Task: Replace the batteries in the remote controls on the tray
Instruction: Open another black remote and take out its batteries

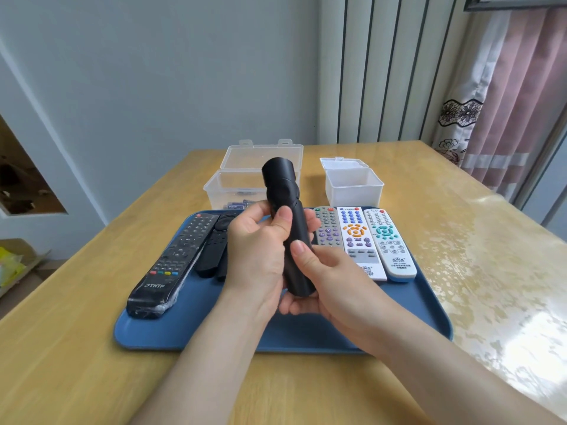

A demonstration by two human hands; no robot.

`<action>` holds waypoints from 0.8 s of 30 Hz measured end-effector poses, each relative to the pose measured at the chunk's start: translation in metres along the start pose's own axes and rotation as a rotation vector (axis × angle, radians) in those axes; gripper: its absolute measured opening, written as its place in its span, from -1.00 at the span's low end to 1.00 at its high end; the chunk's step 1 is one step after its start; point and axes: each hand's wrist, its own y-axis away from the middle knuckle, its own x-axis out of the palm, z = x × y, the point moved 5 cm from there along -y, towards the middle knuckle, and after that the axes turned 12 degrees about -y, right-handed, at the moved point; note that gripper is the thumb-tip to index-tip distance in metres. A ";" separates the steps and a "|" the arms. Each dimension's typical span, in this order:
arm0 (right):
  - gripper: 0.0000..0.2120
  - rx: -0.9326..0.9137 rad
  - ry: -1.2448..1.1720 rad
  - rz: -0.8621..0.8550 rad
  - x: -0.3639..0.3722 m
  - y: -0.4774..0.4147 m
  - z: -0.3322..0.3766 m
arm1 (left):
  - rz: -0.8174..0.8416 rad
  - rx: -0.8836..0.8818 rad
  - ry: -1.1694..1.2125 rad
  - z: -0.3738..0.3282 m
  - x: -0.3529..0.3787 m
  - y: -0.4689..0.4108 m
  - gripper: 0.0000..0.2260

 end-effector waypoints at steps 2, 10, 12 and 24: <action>-0.68 0.000 0.026 0.006 0.000 0.003 0.002 | 0.074 -0.034 0.035 0.001 -0.002 0.000 -0.84; -0.72 0.161 -0.091 0.063 -0.003 0.008 0.004 | 0.126 0.016 -0.033 -0.005 -0.013 -0.009 -0.82; -0.60 0.139 -0.124 0.043 -0.003 0.006 0.007 | 0.106 0.038 -0.095 -0.005 -0.014 -0.011 -0.82; -0.75 -0.011 -0.403 -0.135 -0.026 0.002 0.022 | 0.422 0.556 -1.113 0.004 0.013 0.015 -0.19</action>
